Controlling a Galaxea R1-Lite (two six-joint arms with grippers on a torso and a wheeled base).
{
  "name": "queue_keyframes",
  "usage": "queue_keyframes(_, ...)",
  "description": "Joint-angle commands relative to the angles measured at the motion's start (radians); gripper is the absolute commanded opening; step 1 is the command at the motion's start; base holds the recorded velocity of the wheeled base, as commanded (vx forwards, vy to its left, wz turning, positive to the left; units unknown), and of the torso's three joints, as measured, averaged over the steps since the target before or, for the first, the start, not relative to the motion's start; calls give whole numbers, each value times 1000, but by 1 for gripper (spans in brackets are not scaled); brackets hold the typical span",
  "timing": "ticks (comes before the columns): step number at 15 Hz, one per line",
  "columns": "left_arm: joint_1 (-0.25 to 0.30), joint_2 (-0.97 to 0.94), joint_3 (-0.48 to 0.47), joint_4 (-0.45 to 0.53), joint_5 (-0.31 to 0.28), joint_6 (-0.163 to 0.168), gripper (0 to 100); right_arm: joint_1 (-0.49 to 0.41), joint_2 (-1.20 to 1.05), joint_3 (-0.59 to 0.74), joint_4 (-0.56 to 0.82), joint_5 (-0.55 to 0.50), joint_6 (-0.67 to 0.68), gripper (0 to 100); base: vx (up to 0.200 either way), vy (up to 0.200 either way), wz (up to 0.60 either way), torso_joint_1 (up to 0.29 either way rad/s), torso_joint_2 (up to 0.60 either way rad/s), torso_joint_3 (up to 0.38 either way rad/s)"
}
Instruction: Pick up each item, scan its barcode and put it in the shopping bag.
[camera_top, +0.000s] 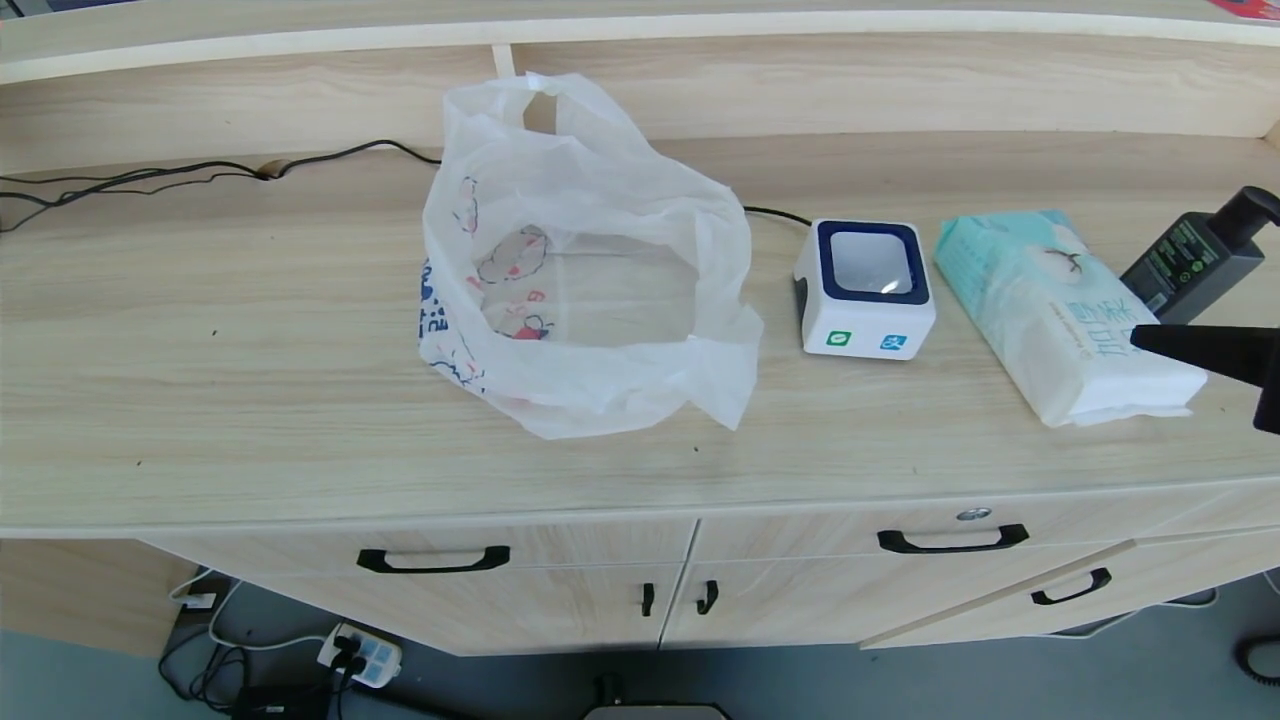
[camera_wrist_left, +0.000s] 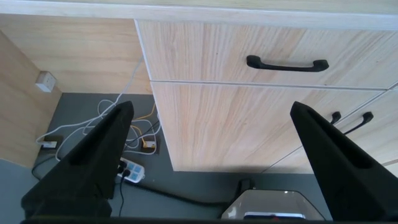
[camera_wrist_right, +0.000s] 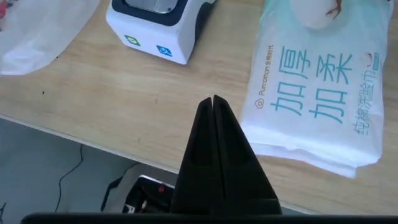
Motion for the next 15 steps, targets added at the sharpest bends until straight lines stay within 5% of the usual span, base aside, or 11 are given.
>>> queue_keyframes(1, 0, 2, 0, -3, -1, 0, 100, -65, 200, -98, 2, 57, -13, 0, 0, 0, 0, 0, 0, 0)
queue_keyframes(4, 0, 2, 0, -3, 1, -2, 100, -141, 282, -185, 8, 106, -33, 0, 0, 0, 0, 0, 0, 0)
queue_keyframes(15, 0, 2, 0, -3, 1, -2, 100, -144, 298, -287, 28, 81, -89, 0, 0, 0, 0, 0, 0, 0)
